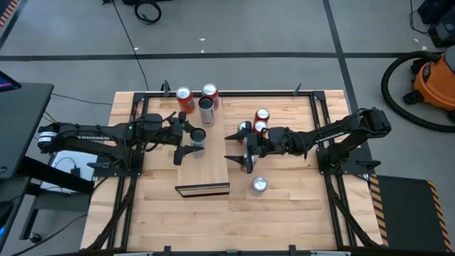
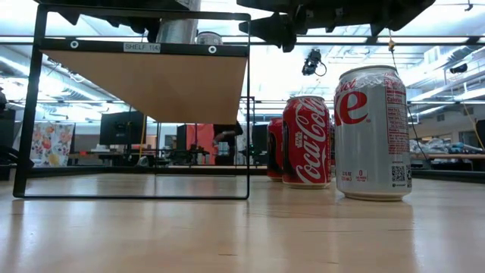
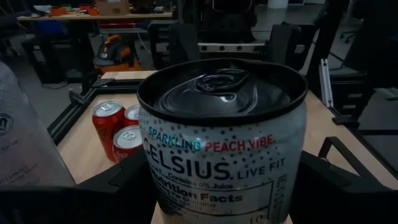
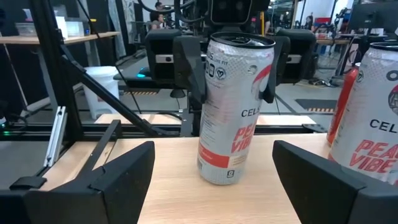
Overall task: Place canned beverage on shelf
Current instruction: Put the white-pink soda can on the shelf and align it with the other white-pink soda can
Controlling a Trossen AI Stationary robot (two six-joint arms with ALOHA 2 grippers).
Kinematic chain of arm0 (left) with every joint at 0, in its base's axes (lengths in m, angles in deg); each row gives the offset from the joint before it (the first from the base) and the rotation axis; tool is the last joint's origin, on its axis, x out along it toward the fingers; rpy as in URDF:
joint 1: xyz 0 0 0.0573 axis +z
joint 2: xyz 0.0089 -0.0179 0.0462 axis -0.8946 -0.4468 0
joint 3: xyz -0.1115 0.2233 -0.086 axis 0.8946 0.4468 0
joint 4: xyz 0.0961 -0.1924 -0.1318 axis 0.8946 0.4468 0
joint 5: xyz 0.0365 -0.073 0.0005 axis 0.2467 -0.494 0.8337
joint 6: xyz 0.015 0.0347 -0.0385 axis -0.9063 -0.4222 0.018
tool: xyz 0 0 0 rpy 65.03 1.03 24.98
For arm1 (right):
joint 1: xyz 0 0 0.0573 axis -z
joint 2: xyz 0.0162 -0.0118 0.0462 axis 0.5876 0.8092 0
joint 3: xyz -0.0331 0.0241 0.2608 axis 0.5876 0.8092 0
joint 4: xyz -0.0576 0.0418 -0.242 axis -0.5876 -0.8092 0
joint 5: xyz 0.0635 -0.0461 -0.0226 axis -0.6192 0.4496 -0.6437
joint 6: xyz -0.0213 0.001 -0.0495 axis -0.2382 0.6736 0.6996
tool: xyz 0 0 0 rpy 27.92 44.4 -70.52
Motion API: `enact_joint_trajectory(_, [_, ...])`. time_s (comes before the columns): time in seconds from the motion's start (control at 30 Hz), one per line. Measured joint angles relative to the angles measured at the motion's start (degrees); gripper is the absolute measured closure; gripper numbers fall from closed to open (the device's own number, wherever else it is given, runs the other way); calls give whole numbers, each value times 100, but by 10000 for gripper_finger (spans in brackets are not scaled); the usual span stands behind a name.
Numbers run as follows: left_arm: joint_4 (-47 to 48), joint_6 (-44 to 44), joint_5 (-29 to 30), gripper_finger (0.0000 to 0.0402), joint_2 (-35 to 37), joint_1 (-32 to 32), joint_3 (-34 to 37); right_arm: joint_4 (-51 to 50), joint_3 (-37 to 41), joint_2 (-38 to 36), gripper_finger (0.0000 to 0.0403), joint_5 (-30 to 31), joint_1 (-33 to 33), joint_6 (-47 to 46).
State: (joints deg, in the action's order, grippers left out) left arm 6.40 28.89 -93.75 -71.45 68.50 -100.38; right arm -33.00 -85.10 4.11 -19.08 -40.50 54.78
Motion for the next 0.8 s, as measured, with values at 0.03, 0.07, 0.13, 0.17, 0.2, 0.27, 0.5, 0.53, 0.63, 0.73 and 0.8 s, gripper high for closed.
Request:
enact_joint_trajectory(0.03, [-2, 29, 45, 124, 0, 0, 0, 2, 0, 0, 66, 0, 0, 0])
enact_joint_trajectory(0.07, [-1, 46, 96, 122, 0, 0, 0, 0, 0, 0, 66, 1, 0, -6])
enact_joint_trajectory(0.13, [-2, 46, 123, 113, 0, 0, 0, 0, 0, 0, 66, 0, 0, -11])
enact_joint_trajectory(0.17, [-2, 45, 129, 105, 0, 0, -1, 0, 0, 0, 66, 0, 0, -11])
enact_joint_trajectory(0.2, [-4, 40, 134, 96, 0, 0, 0, -4, 0, 0, 66, 0, -1, -12])
enact_joint_trajectory(0.27, [-15, 39, 133, 76, 0, -2, -2, -18, 0, 0, 66, 0, -2, -13])
enact_joint_trajectory(0.5, [-5, -315, 175, 31, 78, -15, -59, -137, 0, 0, 67, 0, -2, -29])
enact_joint_trajectory(0.53, [-28, -428, 216, 30, 99, -16, -130, -143, 0, 0, 67, 0, -2, -52])
enact_joint_trajectory(0.63, [-33, -716, 260, 29, 235, -47, -298, -165, 0, 0, 67, 0, -7, -62])
enact_joint_trajectory(0.73, [70, -892, 289, 29, 305, -96, -343, -197, 0, 0, 67, 0, -17, -61])
enact_joint_trajectory(0.8, [245, -942, 342, 29, 378, -129, -356, -229, 0, 0, 66, 0, -17, -61])
